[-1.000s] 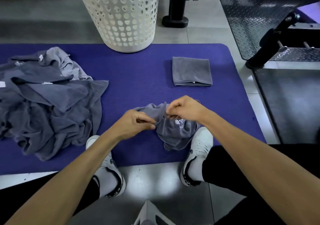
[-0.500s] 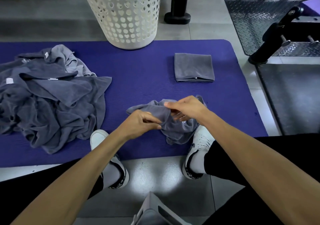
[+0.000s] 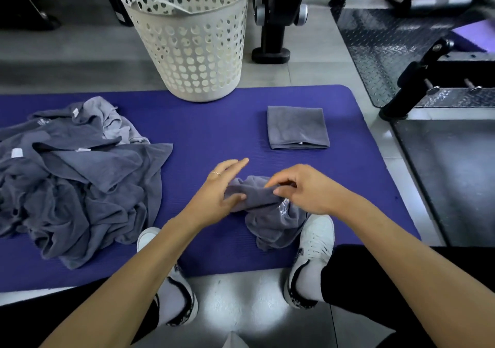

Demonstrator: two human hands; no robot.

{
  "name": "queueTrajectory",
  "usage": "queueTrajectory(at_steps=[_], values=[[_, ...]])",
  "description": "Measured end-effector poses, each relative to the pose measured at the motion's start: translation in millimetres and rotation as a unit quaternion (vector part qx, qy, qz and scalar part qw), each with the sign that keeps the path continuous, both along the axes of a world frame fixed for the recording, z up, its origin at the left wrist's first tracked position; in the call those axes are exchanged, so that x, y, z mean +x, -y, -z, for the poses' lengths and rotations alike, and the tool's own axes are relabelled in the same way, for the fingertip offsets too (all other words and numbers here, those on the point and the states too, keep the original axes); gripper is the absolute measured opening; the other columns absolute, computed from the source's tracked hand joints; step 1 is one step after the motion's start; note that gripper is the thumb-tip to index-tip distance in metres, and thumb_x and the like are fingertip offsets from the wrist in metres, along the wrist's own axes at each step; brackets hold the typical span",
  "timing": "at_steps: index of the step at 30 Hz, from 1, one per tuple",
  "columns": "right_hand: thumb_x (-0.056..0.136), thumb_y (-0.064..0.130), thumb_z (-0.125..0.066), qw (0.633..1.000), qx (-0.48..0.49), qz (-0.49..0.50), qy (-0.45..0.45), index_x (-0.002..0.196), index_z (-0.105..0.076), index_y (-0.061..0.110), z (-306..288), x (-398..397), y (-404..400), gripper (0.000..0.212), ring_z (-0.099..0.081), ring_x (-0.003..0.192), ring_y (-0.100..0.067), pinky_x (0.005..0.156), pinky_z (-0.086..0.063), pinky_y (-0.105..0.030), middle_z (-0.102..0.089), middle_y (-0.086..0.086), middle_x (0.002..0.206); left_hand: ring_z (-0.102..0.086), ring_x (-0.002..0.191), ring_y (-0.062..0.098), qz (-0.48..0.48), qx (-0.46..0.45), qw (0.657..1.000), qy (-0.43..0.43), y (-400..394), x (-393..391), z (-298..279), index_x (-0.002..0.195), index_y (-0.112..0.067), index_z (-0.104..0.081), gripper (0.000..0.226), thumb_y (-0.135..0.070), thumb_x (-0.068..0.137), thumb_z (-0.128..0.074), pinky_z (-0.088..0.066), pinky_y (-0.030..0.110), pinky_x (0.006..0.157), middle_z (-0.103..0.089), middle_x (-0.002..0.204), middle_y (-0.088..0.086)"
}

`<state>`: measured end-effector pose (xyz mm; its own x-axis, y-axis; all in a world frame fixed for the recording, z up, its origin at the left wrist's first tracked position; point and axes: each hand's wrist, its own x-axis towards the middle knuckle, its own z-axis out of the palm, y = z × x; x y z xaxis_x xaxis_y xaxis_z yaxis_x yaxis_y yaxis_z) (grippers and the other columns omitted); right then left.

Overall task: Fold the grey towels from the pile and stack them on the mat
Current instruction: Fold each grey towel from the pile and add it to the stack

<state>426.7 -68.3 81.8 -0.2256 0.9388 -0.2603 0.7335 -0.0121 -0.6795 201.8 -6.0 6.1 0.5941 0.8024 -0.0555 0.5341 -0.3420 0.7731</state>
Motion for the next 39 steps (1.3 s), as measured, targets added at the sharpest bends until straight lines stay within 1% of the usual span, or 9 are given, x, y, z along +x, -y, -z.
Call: queueTrajectory(at_steps=[4,7,12,15,20,24,29,34,39], values=[[0.095,0.004,-0.058,0.993,0.048,0.085,-0.069,0.099,-0.075,0.018,-14.6,16.3,10.3,0.023,-0.062,0.076,0.006,0.072,-0.044,-0.009,-0.07,0.021,0.082,-0.044,0.122,0.013,0.049,0.039,0.996,-0.067,-17.1,16.7,-1.5,0.119,-0.027,-0.065,0.029,-0.031,0.091,-0.065,-0.035,0.029,0.102,-0.054,0.13,-0.011],[0.094,-0.004,-0.056,0.975,0.074,0.153,-0.145,0.096,-0.073,0.01,-23.9,22.1,15.6,0.022,-0.058,0.064,0.007,0.065,-0.041,-0.007,-0.065,0.026,0.067,-0.055,0.104,0.012,0.058,0.015,0.992,-0.112,-21.3,14.1,13.5,0.103,-0.025,-0.067,0.017,-0.037,0.09,-0.066,-0.047,0.039,0.094,-0.064,0.107,-0.011],[0.093,0.001,-0.057,0.943,0.112,0.266,-0.164,0.088,-0.072,0.024,-13.8,27.4,17.6,0.028,-0.052,0.055,0.001,0.06,-0.044,-0.016,-0.062,0.02,0.062,-0.054,0.066,0.012,-0.058,-0.119,0.991,0.011,-17.0,14.4,20.4,0.082,-0.012,-0.069,0.017,-0.019,0.096,-0.062,-0.045,0.035,0.067,-0.062,0.071,0.009],[0.093,0.009,-0.058,0.934,0.129,0.319,-0.1,0.095,-0.074,0.023,3.4,37.0,17.4,0.021,-0.057,0.06,0.0,0.065,-0.047,-0.018,-0.065,0.016,0.07,-0.047,0.054,0.004,-0.03,-0.166,0.985,0.027,-20.2,22.3,-10.9,0.081,-0.013,-0.072,0.017,-0.013,0.095,-0.063,-0.039,0.021,0.055,-0.058,0.059,-0.004],[0.092,0.013,-0.065,0.953,0.13,0.249,-0.116,0.103,-0.075,0.018,4.8,24.7,8.9,0.016,-0.064,0.082,-0.002,0.077,-0.046,-0.015,-0.073,0.009,0.091,-0.061,0.074,0.007,0.101,-0.139,0.985,-0.002,-30.4,24.0,-71.3,0.088,-0.014,-0.073,0.015,-0.017,0.097,-0.061,-0.048,0.026,0.068,-0.073,0.082,0.003],[0.092,0.02,-0.068,0.968,0.119,0.148,-0.166,0.112,-0.074,0.019,-6.4,-3.3,1.0,0.021,-0.064,0.093,-0.001,0.082,-0.046,-0.013,-0.072,0.013,0.098,-0.053,0.065,-0.004,0.124,-0.104,0.987,-0.008,-25.3,23.9,-98.6,0.078,-0.025,-0.067,0.025,-0.019,0.1,-0.056,-0.041,0.014,0.064,-0.063,0.067,-0.018],[0.084,0.032,-0.077,0.973,0.111,0.115,-0.164,0.101,-0.075,0.022,-6.0,-10.3,-2.2,0.02,-0.062,0.081,-0.005,0.074,-0.048,-0.019,-0.071,0.012,0.089,-0.056,0.07,0.004,0.09,-0.093,0.991,0.015,-19.0,18.4,-101.1,0.08,-0.016,-0.07,0.021,-0.022,0.098,-0.06,-0.046,0.028,0.068,-0.068,0.072,-0.001],[0.084,0.022,-0.075,0.969,0.121,0.157,-0.148,0.083,-0.076,0.018,-4.3,-13.4,-3.3,0.004,-0.06,0.063,-0.011,0.061,-0.049,-0.029,-0.069,0.005,0.068,-0.06,0.073,0.009,0.043,-0.098,0.994,0.034,-16.8,14.5,-78.8,0.082,-0.016,-0.072,0.017,-0.027,0.094,-0.067,-0.049,0.031,0.07,-0.071,0.08,0.004],[0.085,0.016,-0.074,0.908,0.103,0.3,-0.272,0.079,-0.076,0.011,-5.2,4.0,-5.8,0.007,-0.059,0.064,-0.012,0.06,-0.05,-0.033,-0.071,-0.014,0.077,-0.049,0.061,0.006,-0.054,-0.051,0.997,-0.031,-16.5,-10.8,-11.3,0.068,-0.008,-0.058,0.027,-0.022,0.086,-0.072,-0.041,0.031,0.062,-0.057,0.068,-0.003]])
